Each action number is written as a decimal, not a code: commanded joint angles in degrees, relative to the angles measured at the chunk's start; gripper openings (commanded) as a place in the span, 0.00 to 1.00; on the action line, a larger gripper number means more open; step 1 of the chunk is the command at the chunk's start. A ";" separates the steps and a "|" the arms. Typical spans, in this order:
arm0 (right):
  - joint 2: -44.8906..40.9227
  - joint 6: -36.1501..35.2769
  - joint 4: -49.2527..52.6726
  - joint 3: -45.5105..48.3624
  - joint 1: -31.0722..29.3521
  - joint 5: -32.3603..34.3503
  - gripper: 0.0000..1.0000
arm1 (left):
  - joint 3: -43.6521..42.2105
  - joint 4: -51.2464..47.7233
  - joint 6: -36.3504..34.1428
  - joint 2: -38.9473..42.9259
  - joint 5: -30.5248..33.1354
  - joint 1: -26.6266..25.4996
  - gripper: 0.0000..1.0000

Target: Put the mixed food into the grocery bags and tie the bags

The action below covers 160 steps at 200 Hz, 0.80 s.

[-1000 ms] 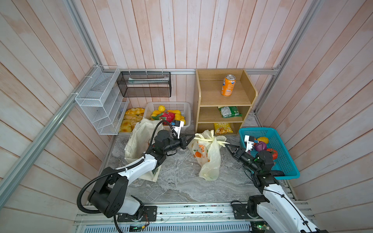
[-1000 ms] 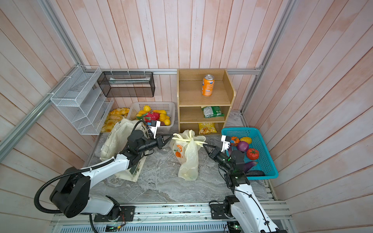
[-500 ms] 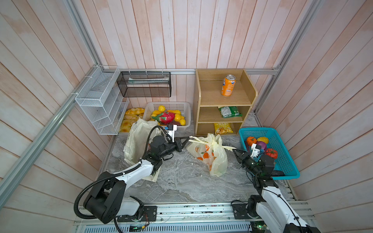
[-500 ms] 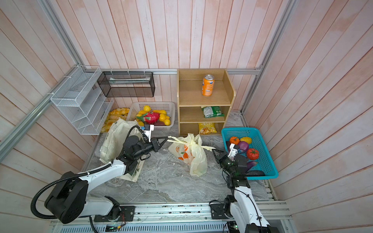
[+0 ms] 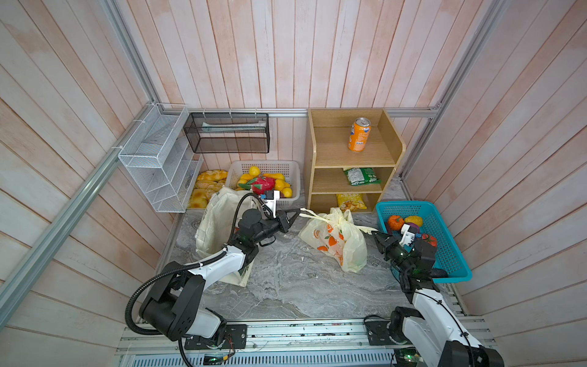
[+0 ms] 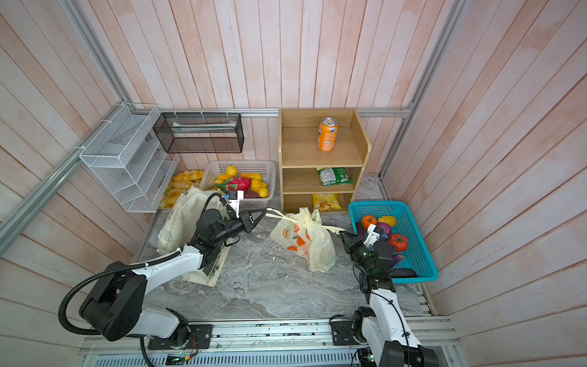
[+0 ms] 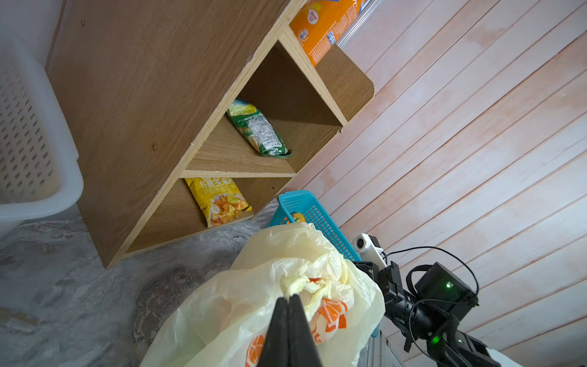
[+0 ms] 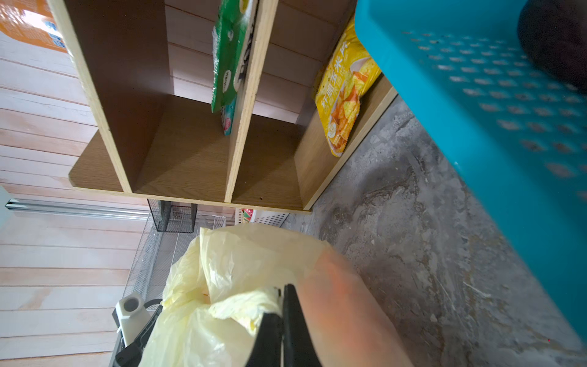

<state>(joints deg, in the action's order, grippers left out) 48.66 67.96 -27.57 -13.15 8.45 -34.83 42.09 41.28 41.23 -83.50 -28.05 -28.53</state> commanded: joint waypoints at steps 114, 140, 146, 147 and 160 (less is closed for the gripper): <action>5.47 4.81 -3.58 0.87 5.02 9.01 0.00 | 5.30 -15.80 -11.26 2.85 12.29 1.63 0.00; 5.55 4.09 -3.54 1.81 5.96 8.69 0.00 | 4.01 -15.83 -11.70 3.69 11.84 1.82 0.00; 5.49 3.89 -3.32 1.89 6.02 8.77 0.00 | 3.90 -15.83 -11.79 3.72 11.80 1.86 0.00; 5.53 3.82 -3.30 1.89 6.04 8.79 0.00 | 3.89 -15.85 -11.79 3.71 11.80 1.84 0.00; 5.26 3.33 -2.61 2.06 6.39 8.88 0.00 | 3.79 -15.94 -11.96 3.83 11.95 1.90 0.00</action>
<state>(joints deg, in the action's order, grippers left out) 53.78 71.81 -31.68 -12.21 12.03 -33.12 46.54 24.69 31.11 -82.02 -21.71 -29.63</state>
